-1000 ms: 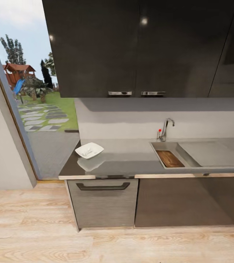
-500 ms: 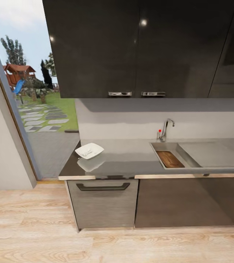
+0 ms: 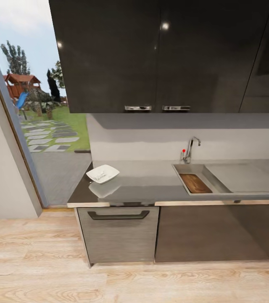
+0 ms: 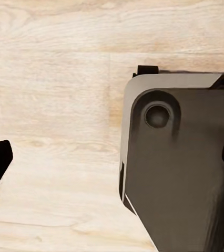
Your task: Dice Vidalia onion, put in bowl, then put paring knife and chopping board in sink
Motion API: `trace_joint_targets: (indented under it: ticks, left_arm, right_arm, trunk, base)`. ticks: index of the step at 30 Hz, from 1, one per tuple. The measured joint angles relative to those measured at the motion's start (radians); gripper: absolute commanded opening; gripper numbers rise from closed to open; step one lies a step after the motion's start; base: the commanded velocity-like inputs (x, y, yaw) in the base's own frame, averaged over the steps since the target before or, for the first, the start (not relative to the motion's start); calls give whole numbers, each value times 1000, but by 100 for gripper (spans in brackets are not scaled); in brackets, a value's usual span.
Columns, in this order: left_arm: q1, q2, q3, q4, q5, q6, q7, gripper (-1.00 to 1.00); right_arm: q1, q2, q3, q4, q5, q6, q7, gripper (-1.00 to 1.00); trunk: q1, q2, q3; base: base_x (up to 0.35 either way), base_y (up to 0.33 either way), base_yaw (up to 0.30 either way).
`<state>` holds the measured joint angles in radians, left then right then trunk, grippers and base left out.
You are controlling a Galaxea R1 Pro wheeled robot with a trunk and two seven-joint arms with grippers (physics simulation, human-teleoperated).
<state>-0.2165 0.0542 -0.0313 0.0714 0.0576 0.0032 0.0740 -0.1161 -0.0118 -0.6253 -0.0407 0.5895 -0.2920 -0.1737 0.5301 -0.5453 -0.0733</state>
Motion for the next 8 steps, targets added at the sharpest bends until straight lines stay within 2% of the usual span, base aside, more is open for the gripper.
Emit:
trace_joint_targets:
  ticks: [3,8]
  left_arm:
    - [0,-1,-1,0,1,-53,0,100]
    - [1,-1,-1,-4,0,-76,0,100]
  right_arm:
    - [0,1,-1,0,1,-1,0,100]
    - [0,1,-2,-1,1,-2,0,100]
  trunk:
    - [0,0,0]
    - [0,0,0]
  base:
    - [0,0,0]
    - [0,0,0]
